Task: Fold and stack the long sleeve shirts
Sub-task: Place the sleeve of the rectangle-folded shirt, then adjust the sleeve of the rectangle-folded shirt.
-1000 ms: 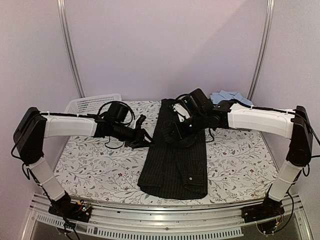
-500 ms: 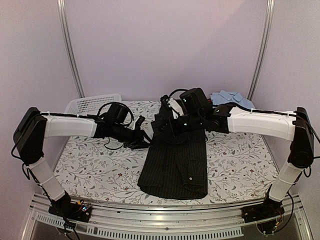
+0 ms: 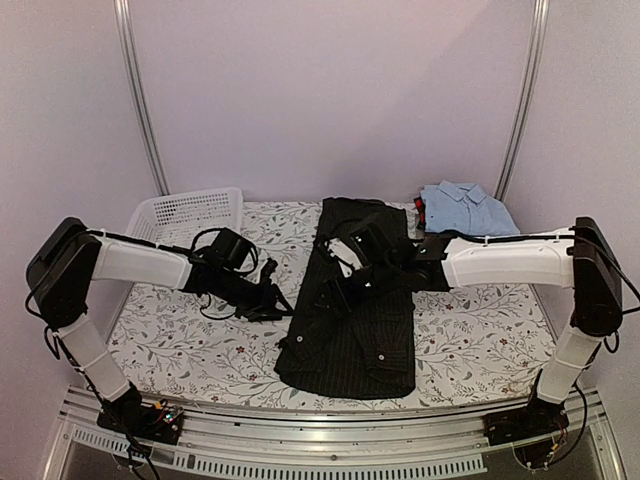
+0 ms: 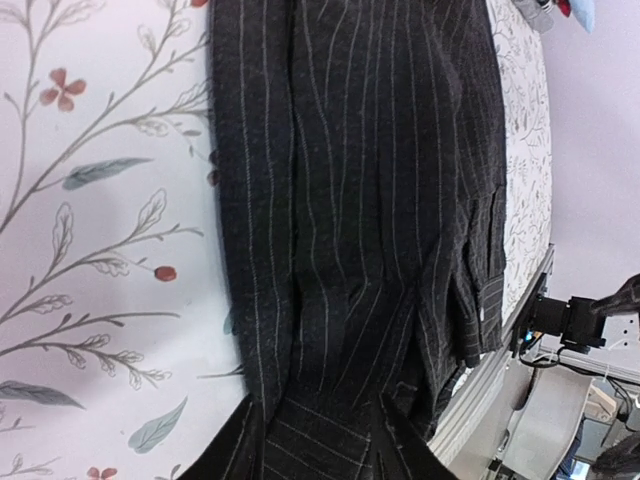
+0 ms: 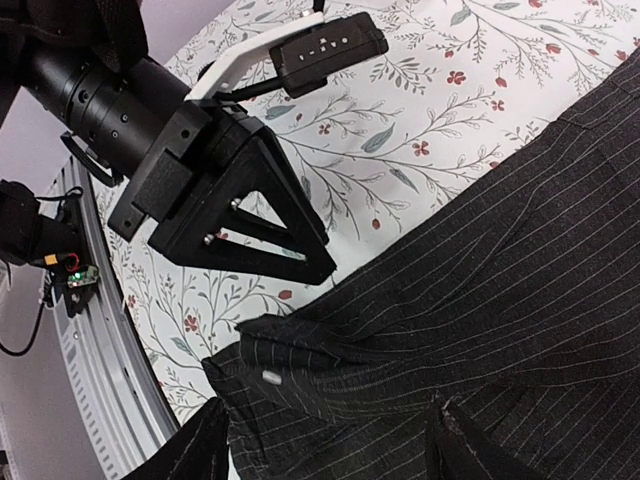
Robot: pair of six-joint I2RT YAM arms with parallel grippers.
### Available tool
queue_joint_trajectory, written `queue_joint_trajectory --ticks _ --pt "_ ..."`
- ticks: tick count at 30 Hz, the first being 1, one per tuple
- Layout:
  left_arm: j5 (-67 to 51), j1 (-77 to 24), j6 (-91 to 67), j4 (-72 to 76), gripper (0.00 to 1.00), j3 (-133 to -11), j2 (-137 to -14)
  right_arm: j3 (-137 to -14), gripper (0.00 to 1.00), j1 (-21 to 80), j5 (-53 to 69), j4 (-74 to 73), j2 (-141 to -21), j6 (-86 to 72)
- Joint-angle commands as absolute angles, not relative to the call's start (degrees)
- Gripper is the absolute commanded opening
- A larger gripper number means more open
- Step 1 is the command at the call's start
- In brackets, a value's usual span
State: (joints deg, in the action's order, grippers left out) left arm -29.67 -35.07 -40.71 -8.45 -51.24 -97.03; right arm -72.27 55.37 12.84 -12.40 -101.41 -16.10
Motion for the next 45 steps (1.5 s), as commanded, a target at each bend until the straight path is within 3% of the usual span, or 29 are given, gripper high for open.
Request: queue_joint_trajectory --ticks 1,4,9,13,18,24,35,45 --pt "-30.5 -34.4 -41.0 -7.2 0.36 -48.6 -94.6 -70.4 0.68 55.5 11.5 -14.3 -97.1 -15.9" --pt "-32.4 -34.7 -40.2 -6.8 0.36 -47.7 -93.2 -69.5 0.67 55.3 8.1 -15.3 -96.8 -18.3" --pt "-31.4 -36.4 -37.3 -10.1 0.39 -48.1 -90.1 -68.0 0.5 52.7 6.6 -17.5 -98.0 -23.7" --pt "-29.8 -38.3 -35.2 -13.1 0.41 -48.8 -88.4 -64.9 0.44 48.1 7.4 -16.5 -97.7 -28.3" --pt "-29.6 -40.3 -34.5 -14.0 0.43 -49.2 -89.4 -60.4 0.55 41.9 14.8 -7.4 -98.1 -30.7" --pt "-29.6 -40.4 -34.7 -14.7 0.43 -50.0 -90.4 -59.7 0.56 38.3 19.4 -0.4 -101.9 -35.2" --pt "-25.9 -42.5 -32.5 -18.7 0.43 -50.6 -85.1 -59.6 0.67 36.7 20.9 4.7 -107.5 -40.7" --pt "-23.2 -45.9 -31.1 -19.1 0.43 -52.6 -83.4 -57.5 0.69 36.0 21.8 10.8 -109.5 -45.0"
